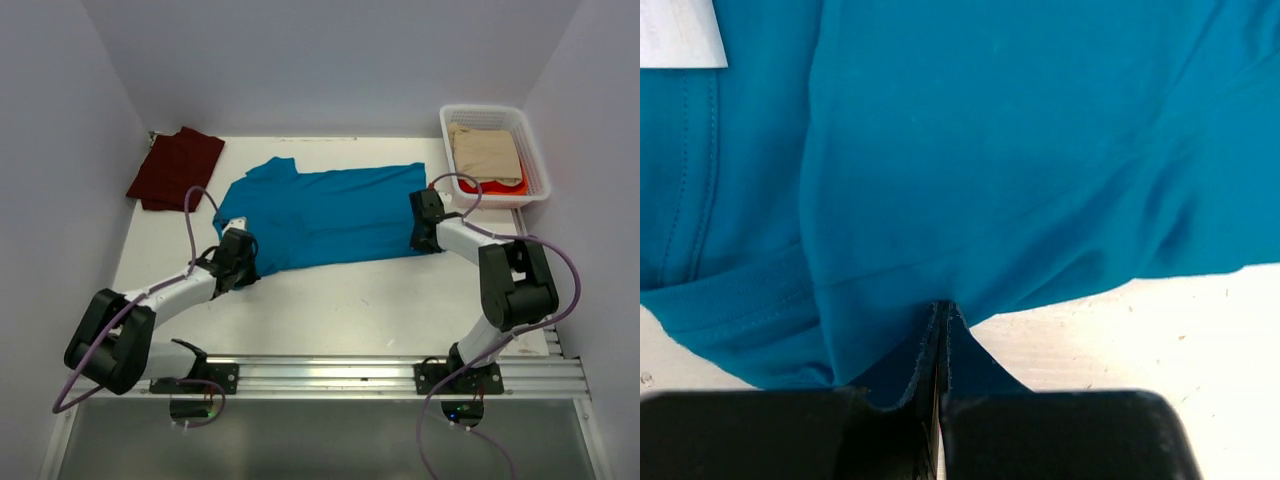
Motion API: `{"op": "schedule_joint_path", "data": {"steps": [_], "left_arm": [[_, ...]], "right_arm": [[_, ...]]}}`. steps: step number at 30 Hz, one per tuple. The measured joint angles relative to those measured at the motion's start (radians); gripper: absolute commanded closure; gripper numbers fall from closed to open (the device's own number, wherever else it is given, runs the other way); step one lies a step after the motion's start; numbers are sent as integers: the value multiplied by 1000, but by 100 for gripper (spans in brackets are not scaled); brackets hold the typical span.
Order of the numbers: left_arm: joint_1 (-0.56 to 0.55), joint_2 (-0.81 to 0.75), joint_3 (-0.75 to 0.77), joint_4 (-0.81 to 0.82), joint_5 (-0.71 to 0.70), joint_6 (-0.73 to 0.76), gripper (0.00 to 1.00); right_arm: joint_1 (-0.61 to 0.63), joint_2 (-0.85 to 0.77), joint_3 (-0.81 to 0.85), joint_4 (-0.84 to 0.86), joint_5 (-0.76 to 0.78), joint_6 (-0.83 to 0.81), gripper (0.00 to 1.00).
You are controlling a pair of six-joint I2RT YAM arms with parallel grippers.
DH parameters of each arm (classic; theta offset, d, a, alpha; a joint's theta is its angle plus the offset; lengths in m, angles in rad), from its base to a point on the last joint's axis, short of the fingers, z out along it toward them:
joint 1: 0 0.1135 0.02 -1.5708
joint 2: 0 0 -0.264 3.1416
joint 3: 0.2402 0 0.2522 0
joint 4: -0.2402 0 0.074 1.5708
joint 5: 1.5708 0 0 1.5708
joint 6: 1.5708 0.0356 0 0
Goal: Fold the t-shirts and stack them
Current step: Fold the tshirt
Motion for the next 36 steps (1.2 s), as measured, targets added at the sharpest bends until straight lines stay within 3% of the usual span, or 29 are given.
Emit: {"op": "schedule_joint_path", "data": {"steps": [5, 17, 36], "left_arm": [[-3, 60, 74, -86, -23, -39, 100], [-3, 59, 79, -129, -54, -159, 100], [23, -190, 6, -490, 14, -274, 100]], "right_arm": [[-13, 39, 45, -18, 1, 1, 100], [-56, 82, 114, -112, 3, 33, 100], [-130, -9, 43, -270, -138, 68, 100]]}}
